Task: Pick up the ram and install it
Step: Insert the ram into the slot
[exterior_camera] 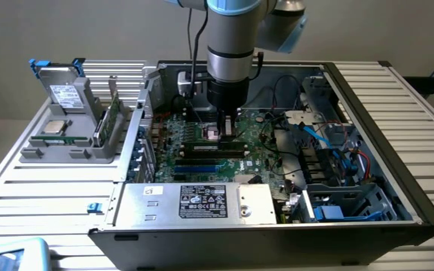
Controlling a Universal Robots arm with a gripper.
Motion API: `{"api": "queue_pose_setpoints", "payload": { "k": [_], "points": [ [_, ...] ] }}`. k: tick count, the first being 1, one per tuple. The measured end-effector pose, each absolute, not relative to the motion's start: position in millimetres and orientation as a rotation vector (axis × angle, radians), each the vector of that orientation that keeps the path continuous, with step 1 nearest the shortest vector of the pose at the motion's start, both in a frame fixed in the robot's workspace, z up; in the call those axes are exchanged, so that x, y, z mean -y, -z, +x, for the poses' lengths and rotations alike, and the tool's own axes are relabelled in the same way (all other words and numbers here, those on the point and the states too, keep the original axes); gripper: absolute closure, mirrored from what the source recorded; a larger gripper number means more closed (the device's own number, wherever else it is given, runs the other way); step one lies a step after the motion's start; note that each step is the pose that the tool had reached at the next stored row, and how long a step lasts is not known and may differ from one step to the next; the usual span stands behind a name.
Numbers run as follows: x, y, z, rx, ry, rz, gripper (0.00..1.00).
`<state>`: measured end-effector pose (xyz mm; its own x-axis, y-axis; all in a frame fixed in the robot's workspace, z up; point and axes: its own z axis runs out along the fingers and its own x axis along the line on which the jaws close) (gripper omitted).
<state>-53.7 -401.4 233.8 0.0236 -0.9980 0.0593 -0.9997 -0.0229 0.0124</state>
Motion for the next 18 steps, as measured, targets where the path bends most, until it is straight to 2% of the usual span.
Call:
{"api": "queue_pose_setpoints", "payload": {
  "k": [18],
  "points": [
    [401.2, -228.1, -53.6, 2.154, -0.052, 2.217, 0.86]
  ]
}}
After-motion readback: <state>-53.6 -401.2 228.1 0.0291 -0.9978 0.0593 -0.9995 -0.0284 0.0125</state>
